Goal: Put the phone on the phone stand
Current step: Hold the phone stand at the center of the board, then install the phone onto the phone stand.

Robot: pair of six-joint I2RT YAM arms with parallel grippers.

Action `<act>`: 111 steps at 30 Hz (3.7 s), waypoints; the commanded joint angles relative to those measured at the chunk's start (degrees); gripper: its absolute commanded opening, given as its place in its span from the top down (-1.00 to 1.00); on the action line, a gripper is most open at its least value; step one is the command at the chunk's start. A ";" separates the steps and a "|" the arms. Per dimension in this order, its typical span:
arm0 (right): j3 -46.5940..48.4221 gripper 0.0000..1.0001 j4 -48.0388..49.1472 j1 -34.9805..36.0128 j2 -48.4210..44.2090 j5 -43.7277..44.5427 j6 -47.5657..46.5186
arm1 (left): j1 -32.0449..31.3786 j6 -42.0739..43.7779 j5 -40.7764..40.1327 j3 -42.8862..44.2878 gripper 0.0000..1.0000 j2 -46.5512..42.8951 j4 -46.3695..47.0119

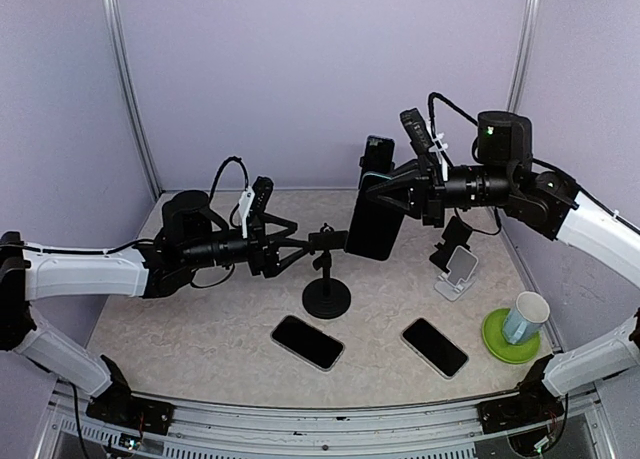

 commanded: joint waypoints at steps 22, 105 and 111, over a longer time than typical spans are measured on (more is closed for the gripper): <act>4.58 1.00 -1.52 -0.41 0.35 -6.25 -4.30 | 2.36 0.38 10.00 5.48 -0.07 11.65 6.57; 23.86 1.00 -19.88 -1.29 35.21 -27.59 -35.89 | 4.48 8.34 26.55 11.34 0.75 12.26 -3.69; 23.00 1.00 -20.98 -2.55 35.27 -28.19 -37.39 | 4.55 9.16 26.97 11.41 0.75 11.34 -4.75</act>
